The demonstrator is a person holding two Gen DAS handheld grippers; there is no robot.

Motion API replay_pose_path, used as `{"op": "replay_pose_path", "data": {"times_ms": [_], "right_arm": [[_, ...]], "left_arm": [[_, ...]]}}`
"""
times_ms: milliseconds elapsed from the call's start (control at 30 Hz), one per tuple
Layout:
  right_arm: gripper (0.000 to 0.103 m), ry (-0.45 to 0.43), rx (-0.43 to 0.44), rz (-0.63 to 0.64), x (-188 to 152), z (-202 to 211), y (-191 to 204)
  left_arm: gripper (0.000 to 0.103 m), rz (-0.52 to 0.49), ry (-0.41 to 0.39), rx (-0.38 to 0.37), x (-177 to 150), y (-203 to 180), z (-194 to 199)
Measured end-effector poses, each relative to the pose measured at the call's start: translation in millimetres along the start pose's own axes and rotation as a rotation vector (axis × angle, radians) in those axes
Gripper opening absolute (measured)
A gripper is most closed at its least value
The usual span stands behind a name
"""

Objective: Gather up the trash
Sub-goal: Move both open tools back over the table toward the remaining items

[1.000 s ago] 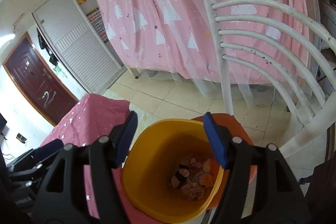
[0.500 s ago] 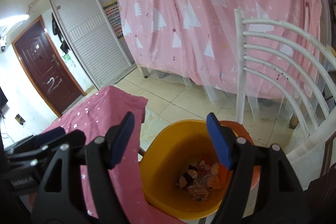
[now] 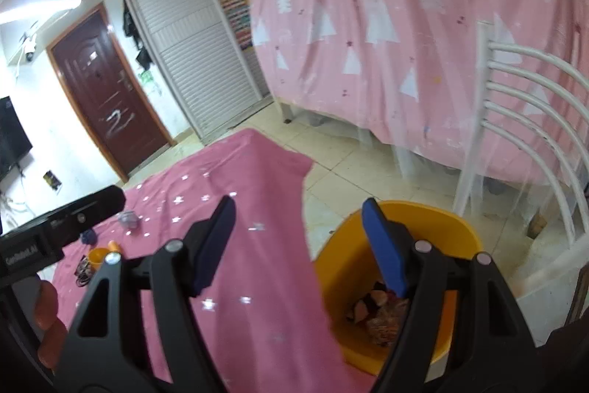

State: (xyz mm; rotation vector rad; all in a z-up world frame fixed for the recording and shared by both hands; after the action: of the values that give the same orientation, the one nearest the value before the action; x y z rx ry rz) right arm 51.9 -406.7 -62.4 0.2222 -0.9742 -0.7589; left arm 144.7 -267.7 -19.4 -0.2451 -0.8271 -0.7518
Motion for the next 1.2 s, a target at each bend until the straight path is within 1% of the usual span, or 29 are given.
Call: {"op": "replay_pose_path", "data": {"times_ms": [267,433,767,867,1000,1133,1200], "right_arm": [[0.068,0.045,0.048,0.103,-24.4,-14.9,70.2],[0.068,0.076,0.074,0.157,-38.3,-25.7,105.4],[0.068,0.146,0.118,0.258,-64.2,-53.2,170.5],[0.074,0.174,0.128,0.269,-71.9,-64.0,183.3],[0.074,0.202,0.143,0.313,-84.4,-76.0,205.3],[0.074,0.230,0.154,0.350,-95.1,-85.8,223.5],[0.076,0.249,0.160,0.367,-100.1,-91.0,231.1]], "left_arm": [[0.075,0.090,0.011,0.073,-19.0,81.6,17.3],[0.076,0.129,0.026,0.116,-30.5,125.2,22.9],[0.076,0.194,0.105,0.255,-66.3,221.4,20.1],[0.076,0.223,0.131,0.281,-78.4,243.6,18.7],[0.076,0.248,0.167,0.299,-94.9,265.1,12.6],[0.076,0.267,0.197,0.309,-104.4,276.4,3.0],[0.076,0.282,0.214,0.313,-108.9,283.7,-2.2]]}}
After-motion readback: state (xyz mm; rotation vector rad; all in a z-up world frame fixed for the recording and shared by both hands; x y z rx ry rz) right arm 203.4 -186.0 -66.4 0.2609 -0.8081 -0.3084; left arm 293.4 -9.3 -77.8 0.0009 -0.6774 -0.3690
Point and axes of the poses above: each gripper's, at about its wrist camera, not at the fingertips, and z roughly against the way its jaws point, y to its left, x to its top, the point moved 10 cm from there along -z, roughly the way its jaws point, and after that the axes turned 15 degrees about -z, right-handed, at the moved point
